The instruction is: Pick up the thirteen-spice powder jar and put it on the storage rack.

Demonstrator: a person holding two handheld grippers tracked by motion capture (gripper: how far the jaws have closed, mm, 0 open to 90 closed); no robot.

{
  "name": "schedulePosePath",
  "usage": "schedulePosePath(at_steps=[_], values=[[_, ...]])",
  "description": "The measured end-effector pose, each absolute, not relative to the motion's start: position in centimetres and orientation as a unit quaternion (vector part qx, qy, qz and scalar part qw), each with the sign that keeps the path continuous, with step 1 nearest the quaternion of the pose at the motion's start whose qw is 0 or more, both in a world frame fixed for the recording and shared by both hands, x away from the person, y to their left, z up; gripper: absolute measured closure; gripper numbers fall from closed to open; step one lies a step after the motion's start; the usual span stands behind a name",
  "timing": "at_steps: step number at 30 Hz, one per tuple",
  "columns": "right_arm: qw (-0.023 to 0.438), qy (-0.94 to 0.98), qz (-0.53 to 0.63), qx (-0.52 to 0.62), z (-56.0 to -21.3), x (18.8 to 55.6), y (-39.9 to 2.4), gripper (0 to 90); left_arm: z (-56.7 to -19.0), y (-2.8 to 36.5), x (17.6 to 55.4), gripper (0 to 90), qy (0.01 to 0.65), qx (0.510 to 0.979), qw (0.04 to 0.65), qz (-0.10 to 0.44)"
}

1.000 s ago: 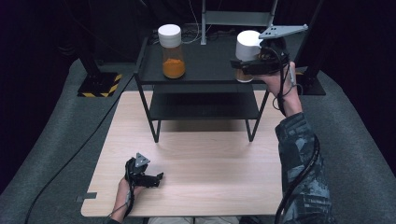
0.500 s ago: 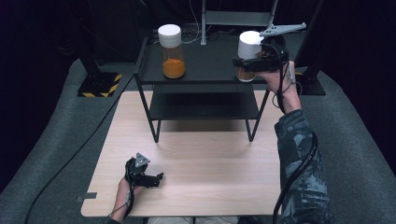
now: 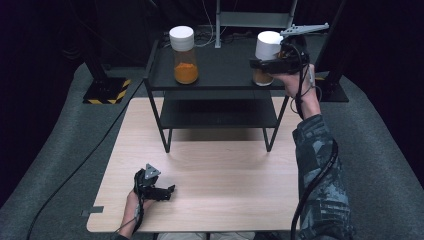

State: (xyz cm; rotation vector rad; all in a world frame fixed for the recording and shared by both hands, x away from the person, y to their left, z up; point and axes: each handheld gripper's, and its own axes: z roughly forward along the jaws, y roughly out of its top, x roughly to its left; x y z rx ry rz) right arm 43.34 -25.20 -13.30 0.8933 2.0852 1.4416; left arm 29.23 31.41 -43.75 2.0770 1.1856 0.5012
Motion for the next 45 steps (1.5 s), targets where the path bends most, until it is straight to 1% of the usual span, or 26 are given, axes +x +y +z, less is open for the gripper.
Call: schedulePosePath(at_steps=[19,22,24,27,30,33,37,45], values=[[0.230,0.755,0.516,0.332,-13.1,43.4,-24.7,29.6,-43.8,31.4,29.2,0.7,0.455,0.799,0.342,0.193],[0.236,0.756,0.511,0.334,-13.1,43.1,-24.5,24.8,-43.7,31.4,29.2,0.7,0.455,0.799,0.342,0.192],[0.233,0.760,0.506,0.334,-12.8,43.0,-24.5,17.4,-43.7,31.4,29.2,0.7,0.456,0.799,0.342,0.193],[0.227,0.768,0.496,0.336,-12.2,42.6,-24.7,9.2,-43.7,31.4,29.2,0.7,0.456,0.799,0.342,0.192],[0.226,0.781,0.482,0.327,-11.6,41.8,-25.0,3.5,-43.7,31.4,29.2,0.7,0.455,0.799,0.342,0.193],[0.233,0.785,0.476,0.321,-11.5,40.4,-25.5,1.2,-43.7,31.4,29.2,0.6,0.456,0.799,0.342,0.192],[0.243,0.789,0.471,0.311,-12.1,38.3,-26.3,0.7,-43.7,31.4,29.2,0.6,0.456,0.799,0.342,0.193],[0.257,0.800,0.453,0.297,-15.4,34.3,-27.5,0.5,-43.7,31.4,29.2,0.6,0.456,0.799,0.341,0.193]])
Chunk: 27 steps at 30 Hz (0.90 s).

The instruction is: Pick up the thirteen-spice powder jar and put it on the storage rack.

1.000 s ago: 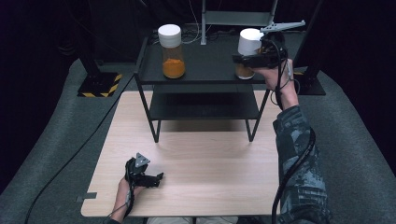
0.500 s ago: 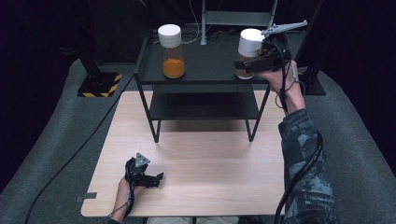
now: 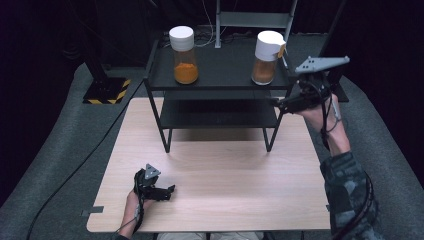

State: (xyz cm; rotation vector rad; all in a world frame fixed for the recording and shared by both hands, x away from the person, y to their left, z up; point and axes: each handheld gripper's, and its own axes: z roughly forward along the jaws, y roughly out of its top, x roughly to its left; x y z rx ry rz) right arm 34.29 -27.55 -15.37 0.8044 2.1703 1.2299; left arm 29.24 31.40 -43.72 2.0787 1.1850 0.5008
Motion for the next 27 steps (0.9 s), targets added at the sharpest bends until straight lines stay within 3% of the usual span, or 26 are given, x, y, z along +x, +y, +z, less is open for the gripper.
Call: schedulePosePath(at_steps=[11,22,27], values=[[0.239,0.818,0.421,0.311,-23.7,31.1,-28.8,0.6,-43.7,31.4,29.2,0.6,0.456,0.799,0.342,0.193],[0.171,0.826,0.417,0.339,-37.1,30.6,-28.8,0.0,-43.7,31.4,29.2,0.7,0.455,0.800,0.341,0.193],[0.158,0.815,0.426,0.359,-41.7,30.2,-28.6,0.0,-43.7,31.4,29.2,0.7,0.454,0.800,0.341,0.193]])
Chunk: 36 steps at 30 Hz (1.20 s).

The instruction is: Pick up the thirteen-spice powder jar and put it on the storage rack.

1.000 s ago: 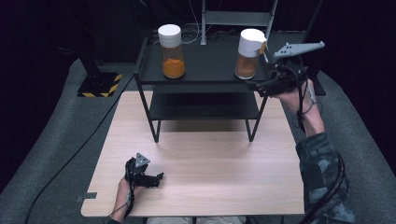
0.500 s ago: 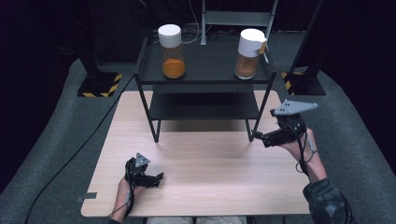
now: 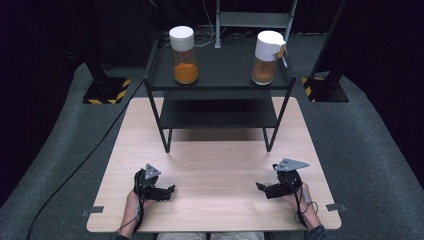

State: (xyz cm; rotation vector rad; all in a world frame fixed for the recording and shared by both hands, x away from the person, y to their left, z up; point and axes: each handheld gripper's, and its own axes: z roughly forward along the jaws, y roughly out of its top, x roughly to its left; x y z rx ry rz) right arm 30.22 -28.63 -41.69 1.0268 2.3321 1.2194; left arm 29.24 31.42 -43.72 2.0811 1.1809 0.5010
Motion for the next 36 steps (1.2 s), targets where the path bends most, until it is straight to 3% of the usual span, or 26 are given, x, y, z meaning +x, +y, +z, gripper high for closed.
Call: schedulePosePath(at_steps=[7,36], values=[[0.155,0.813,0.421,0.370,-44.0,30.0,-28.2,0.0,-43.7,31.4,29.2,0.6,0.454,0.800,0.342,0.192],[0.193,0.802,0.428,0.370,-44.6,28.7,-27.7,0.3,-43.7,31.4,29.2,0.6,0.454,0.800,0.341,0.193]])
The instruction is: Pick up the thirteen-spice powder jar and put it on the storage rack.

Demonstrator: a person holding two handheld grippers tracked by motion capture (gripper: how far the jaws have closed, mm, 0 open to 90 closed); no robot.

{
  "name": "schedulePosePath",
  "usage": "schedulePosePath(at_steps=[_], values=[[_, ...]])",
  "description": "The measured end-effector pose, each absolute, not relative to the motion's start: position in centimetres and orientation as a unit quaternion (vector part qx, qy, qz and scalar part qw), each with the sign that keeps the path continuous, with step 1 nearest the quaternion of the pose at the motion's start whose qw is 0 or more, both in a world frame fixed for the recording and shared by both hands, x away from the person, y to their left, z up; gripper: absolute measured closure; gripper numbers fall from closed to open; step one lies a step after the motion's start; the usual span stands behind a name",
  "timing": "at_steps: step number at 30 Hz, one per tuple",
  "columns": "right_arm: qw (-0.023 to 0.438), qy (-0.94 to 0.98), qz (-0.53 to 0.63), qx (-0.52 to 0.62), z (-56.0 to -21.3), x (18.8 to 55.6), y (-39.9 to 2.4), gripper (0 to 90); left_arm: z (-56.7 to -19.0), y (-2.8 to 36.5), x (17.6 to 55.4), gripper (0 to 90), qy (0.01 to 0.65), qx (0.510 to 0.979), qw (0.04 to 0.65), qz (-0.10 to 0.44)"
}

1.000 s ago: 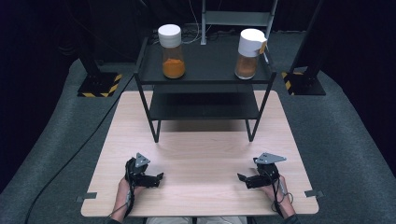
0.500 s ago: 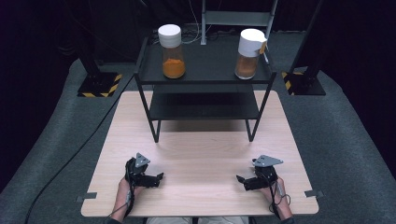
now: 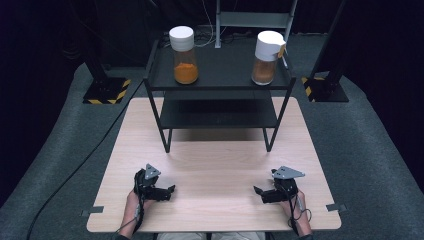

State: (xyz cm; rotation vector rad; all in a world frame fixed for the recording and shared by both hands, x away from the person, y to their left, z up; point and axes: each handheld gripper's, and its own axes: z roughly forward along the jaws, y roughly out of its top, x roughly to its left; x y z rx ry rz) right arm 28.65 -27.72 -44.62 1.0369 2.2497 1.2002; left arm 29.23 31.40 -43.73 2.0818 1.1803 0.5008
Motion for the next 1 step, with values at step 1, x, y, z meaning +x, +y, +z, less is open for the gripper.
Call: schedulePosePath(at_steps=[1], values=[[0.194,0.801,0.429,0.371,-44.64,28.60,-27.75,0.3,-43.73,31.41,29.23,0.6,0.454,0.800,0.341,0.193]])
